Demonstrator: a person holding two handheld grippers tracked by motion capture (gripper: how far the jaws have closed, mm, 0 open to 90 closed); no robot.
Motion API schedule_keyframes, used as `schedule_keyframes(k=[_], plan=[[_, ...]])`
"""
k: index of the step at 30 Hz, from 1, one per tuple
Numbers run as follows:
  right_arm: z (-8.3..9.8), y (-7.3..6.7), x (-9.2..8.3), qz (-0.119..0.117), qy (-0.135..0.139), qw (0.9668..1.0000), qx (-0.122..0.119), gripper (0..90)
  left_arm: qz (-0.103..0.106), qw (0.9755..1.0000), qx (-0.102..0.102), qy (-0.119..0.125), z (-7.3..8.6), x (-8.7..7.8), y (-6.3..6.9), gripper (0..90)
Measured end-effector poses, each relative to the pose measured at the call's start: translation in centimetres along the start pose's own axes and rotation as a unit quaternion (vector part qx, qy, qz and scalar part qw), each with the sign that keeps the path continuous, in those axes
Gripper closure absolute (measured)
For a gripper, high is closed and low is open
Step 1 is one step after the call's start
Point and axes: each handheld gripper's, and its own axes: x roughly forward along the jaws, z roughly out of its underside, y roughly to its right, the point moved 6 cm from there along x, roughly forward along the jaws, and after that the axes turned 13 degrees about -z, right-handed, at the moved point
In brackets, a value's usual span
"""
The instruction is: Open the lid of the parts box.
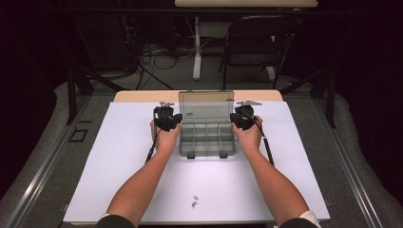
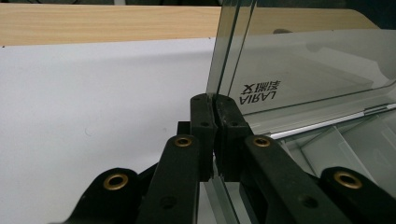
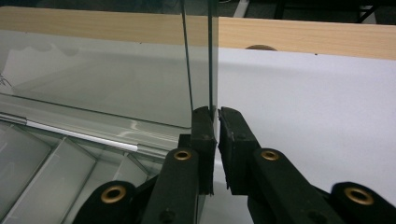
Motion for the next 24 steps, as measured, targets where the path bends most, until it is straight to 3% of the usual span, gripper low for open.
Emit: schedule_keyframes(k=[24], plan=[[0.15,0.12,0.55,0.008,0.003,1.0000,0.002,87.6,0.006,1.0000,-0.007,0.001,-0.22,0.58,-0.16,87.7]])
